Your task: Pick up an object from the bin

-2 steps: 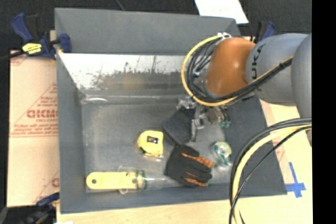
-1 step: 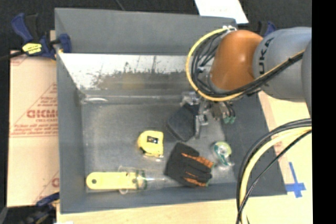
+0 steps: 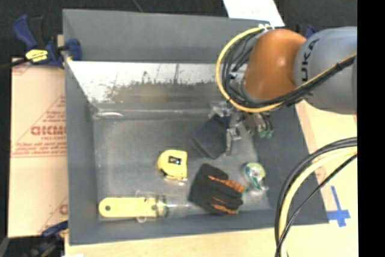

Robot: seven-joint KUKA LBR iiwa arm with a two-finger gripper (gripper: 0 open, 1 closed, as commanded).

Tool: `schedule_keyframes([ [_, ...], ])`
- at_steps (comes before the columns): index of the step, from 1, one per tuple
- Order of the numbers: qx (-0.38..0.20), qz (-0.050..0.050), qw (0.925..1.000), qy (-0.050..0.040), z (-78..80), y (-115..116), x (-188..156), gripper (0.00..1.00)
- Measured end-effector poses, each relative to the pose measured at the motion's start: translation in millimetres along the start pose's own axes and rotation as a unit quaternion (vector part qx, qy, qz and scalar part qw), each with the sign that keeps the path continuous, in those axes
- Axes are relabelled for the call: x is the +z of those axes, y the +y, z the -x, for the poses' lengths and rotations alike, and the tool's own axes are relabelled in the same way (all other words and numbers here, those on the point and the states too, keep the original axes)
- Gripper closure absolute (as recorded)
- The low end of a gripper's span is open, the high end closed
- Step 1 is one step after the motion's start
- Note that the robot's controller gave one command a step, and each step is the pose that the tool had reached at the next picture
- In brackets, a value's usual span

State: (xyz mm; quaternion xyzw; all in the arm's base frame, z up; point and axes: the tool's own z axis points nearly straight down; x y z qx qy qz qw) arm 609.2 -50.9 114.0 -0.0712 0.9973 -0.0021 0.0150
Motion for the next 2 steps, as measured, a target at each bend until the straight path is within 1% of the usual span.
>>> schedule_keyframes([
  [1, 0.000, 0.001, 1.0000, 0.0040, -1.6, 0, -17, 1.00],
  [2, 0.001, 0.000, 1.0000, 0.0033, -0.2, -1, -56, 1.00],
])
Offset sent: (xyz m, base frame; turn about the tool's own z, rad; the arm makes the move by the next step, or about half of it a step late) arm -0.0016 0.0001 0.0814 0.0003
